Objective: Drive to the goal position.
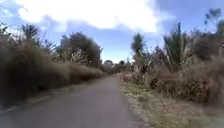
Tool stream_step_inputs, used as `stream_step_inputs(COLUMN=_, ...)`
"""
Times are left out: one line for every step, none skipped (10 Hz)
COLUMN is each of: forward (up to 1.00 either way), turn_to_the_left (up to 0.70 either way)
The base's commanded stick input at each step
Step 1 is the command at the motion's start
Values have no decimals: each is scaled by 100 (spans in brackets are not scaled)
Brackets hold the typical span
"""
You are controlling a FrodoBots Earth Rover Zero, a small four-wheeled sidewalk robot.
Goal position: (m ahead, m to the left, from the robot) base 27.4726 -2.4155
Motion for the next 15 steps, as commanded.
stream_step_inputs(forward=85, turn_to_the_left=34)
stream_step_inputs(forward=85, turn_to_the_left=34)
stream_step_inputs(forward=85, turn_to_the_left=24)
stream_step_inputs(forward=85, turn_to_the_left=12)
stream_step_inputs(forward=85, turn_to_the_left=0)
stream_step_inputs(forward=85, turn_to_the_left=0)
stream_step_inputs(forward=85, turn_to_the_left=0)
stream_step_inputs(forward=85, turn_to_the_left=0)
stream_step_inputs(forward=85, turn_to_the_left=0)
stream_step_inputs(forward=85, turn_to_the_left=0)
stream_step_inputs(forward=85, turn_to_the_left=0)
stream_step_inputs(forward=85, turn_to_the_left=0)
stream_step_inputs(forward=85, turn_to_the_left=0)
stream_step_inputs(forward=85, turn_to_the_left=0)
stream_step_inputs(forward=85, turn_to_the_left=0)
